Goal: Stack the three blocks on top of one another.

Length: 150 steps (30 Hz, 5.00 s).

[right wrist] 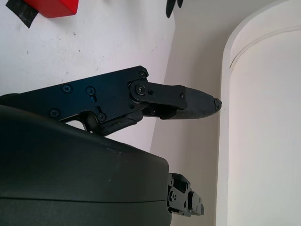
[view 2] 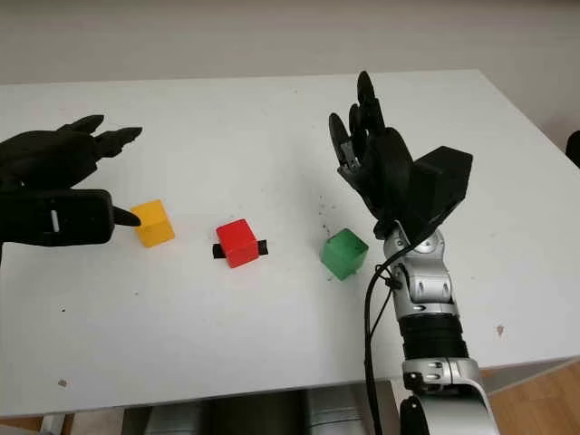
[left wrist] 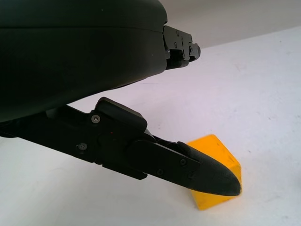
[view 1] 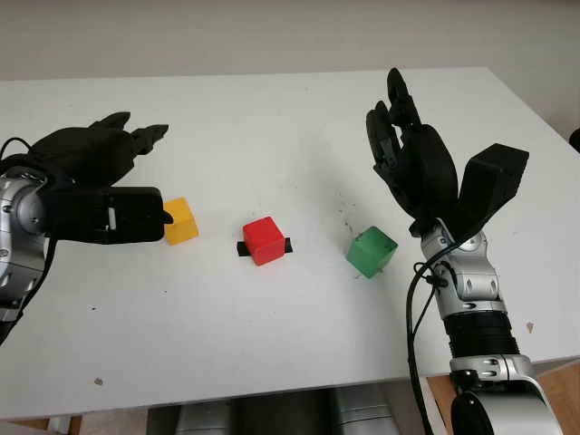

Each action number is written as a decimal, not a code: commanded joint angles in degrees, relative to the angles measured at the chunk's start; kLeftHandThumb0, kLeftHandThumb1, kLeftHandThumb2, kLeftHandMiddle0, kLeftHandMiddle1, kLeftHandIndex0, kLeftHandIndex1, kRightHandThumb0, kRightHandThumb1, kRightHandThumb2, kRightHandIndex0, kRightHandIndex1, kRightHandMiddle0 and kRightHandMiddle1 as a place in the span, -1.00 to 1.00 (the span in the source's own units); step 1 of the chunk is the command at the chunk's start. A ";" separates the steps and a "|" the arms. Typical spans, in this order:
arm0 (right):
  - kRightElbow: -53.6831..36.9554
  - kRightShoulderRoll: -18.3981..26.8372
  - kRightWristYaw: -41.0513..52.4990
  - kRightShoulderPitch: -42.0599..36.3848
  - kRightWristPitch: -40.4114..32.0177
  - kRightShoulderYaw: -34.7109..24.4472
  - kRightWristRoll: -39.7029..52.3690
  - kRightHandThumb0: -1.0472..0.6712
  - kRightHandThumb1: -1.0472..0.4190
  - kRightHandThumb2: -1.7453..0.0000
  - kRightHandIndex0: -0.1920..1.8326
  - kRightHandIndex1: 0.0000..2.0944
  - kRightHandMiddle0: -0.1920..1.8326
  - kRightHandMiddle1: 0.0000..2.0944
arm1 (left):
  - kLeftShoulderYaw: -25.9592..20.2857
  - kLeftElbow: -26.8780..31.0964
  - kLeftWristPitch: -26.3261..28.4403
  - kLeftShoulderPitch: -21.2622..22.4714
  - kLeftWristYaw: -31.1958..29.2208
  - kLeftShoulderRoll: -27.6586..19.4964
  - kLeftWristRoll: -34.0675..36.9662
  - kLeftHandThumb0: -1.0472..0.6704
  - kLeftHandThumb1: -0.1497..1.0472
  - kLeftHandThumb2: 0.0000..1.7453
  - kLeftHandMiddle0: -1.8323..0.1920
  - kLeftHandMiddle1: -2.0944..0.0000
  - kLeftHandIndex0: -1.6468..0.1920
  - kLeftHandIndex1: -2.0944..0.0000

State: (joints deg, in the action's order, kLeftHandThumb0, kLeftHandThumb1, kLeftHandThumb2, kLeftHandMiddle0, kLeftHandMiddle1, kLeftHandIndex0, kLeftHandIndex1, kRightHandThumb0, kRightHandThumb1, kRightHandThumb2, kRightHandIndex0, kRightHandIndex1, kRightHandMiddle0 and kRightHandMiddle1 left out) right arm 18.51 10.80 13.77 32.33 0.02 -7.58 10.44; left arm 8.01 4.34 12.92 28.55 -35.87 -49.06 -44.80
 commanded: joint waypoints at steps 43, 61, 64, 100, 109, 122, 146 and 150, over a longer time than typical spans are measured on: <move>-0.39 0.80 0.78 1.06 0.02 -0.31 -0.05 -0.49 -1.00 0.43 -1.00 -1.00 -1.00 -1.00 | 6.10 -5.05 9.22 -4.95 9.59 9.27 -12.35 -0.87 0.98 -0.94 0.74 0.94 0.59 0.87; -0.02 0.92 1.01 1.05 0.42 -0.70 0.43 -0.49 -1.00 0.44 -1.00 -1.00 -1.00 -1.00 | 7.53 -9.61 6.82 -4.69 18.03 10.07 -12.78 -0.51 1.00 -0.90 0.56 0.94 0.31 0.56; 0.09 0.74 0.87 1.16 0.19 -0.86 0.77 -0.48 -1.00 0.45 -1.00 -1.00 -1.00 -1.00 | 7.73 -10.49 6.64 -4.66 19.43 10.20 -13.03 -0.44 1.00 -0.90 0.51 0.94 0.49 -0.09; -0.76 0.60 0.05 1.04 -0.40 0.12 -0.66 -0.46 -1.00 0.53 -1.00 -1.00 -1.00 -1.00 | -7.09 9.04 10.05 -3.28 7.88 12.87 18.75 -0.24 1.00 -0.81 0.38 0.95 0.56 -0.57; -0.30 -0.23 -0.35 1.15 0.03 0.07 -0.31 -0.48 -1.00 0.55 -1.00 -0.99 -0.99 -0.97 | -7.82 10.27 9.48 -1.03 4.27 12.84 26.13 -0.22 1.00 -0.81 0.35 0.94 0.43 -0.58; -0.84 -0.24 -1.24 0.34 0.19 -0.04 -0.52 -0.47 -1.00 0.56 -1.00 -0.98 -1.00 -0.96 | -7.76 9.44 7.99 -0.71 8.26 16.60 31.11 -0.24 1.00 -0.83 0.41 0.96 0.48 -0.60; -1.34 -0.11 -0.96 -0.35 0.16 -0.01 -0.36 -0.47 -1.00 0.55 -1.00 -0.98 -0.99 -0.95 | -2.82 1.78 4.56 -0.65 10.26 21.70 33.51 -0.25 1.00 -0.83 0.44 0.98 0.42 -0.60; -1.46 -0.43 -1.00 -0.36 0.20 -0.28 0.15 -0.46 -1.00 0.55 -1.00 -0.99 -1.00 -0.96 | -2.67 1.20 4.78 -1.87 10.47 22.59 34.10 -0.28 1.00 -0.83 0.43 0.98 0.39 -0.62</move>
State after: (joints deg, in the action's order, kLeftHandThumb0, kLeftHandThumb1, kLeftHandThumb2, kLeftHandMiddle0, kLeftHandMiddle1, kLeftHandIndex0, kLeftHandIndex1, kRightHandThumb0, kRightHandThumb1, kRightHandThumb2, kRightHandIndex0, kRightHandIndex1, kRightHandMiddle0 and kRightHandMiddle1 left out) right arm 18.45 10.66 12.76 31.88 -0.17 -7.53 10.20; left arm 5.44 5.73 17.90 26.88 -25.72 -26.72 -11.09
